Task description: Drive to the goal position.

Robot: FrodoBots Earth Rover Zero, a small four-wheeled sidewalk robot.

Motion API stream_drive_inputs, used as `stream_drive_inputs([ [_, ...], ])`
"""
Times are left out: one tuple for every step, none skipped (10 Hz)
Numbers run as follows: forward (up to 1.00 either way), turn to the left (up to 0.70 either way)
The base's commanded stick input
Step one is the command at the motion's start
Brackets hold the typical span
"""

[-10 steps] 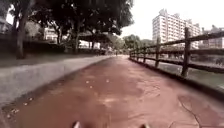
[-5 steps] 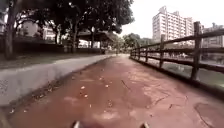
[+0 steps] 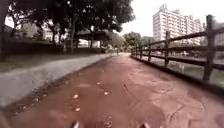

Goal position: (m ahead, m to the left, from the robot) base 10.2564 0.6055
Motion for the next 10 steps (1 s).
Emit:
stream_drive_inputs([
  [0.7, 0.0],
  [0.7, 0.0],
  [0.7, 0.0],
  [0.7, 0.0],
  [0.7, 0.0],
  [0.7, 0.0],
  [0.7, 0.0],
  [0.7, 0.0],
  [0.7, 0.0],
  [0.7, 0.0],
])
